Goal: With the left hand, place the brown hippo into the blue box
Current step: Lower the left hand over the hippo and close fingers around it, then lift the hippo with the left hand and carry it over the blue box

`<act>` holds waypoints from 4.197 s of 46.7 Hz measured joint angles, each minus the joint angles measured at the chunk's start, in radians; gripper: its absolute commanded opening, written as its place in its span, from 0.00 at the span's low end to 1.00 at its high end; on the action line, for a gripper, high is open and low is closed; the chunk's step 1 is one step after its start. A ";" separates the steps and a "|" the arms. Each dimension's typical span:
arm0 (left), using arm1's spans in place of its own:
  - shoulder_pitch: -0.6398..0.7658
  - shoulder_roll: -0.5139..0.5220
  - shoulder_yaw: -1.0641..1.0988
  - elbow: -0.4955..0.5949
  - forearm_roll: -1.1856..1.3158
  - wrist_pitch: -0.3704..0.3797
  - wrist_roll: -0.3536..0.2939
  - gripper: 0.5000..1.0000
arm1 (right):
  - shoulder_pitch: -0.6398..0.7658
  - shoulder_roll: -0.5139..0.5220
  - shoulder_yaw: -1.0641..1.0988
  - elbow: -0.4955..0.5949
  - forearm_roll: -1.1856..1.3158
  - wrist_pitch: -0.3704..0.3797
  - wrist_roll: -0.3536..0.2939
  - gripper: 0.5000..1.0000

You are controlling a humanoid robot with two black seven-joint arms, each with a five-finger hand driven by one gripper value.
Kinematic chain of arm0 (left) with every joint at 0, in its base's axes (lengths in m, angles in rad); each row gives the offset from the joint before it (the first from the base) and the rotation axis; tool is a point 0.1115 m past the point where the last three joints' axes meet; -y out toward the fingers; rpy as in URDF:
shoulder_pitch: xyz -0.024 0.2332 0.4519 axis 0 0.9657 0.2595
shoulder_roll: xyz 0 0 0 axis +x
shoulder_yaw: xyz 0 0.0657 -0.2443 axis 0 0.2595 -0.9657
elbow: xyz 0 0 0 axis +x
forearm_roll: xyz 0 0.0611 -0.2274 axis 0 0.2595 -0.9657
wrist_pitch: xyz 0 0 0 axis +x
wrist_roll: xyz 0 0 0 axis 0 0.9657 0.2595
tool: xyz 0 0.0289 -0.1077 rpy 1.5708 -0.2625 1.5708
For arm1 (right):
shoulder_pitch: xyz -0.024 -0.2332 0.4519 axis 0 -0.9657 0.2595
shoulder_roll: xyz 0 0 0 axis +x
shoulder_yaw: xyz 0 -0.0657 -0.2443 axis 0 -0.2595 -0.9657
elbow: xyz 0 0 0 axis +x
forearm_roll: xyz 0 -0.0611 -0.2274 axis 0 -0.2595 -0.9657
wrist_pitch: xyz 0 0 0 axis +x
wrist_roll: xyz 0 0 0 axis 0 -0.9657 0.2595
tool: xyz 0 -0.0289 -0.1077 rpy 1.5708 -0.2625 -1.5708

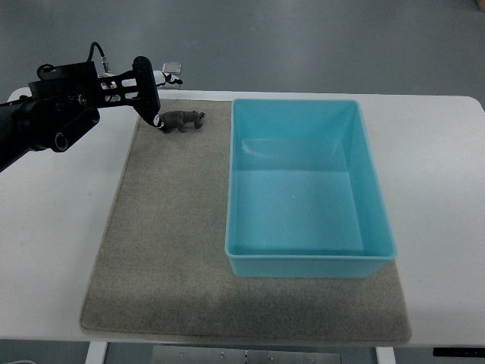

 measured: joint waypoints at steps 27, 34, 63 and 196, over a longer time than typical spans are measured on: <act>0.004 -0.019 0.028 0.000 0.001 -0.001 0.002 0.72 | -0.001 0.000 0.000 0.000 0.000 0.000 0.000 0.87; 0.004 -0.019 0.028 0.000 0.001 -0.005 0.002 0.65 | 0.000 0.000 0.000 0.000 0.000 0.000 0.000 0.87; 0.008 -0.019 0.036 -0.004 0.001 -0.013 0.002 0.33 | 0.000 0.000 0.000 0.000 0.000 0.000 0.000 0.87; -0.276 0.047 -0.022 -0.672 0.110 -0.118 0.089 0.00 | 0.000 0.000 0.000 0.000 0.000 0.000 0.000 0.87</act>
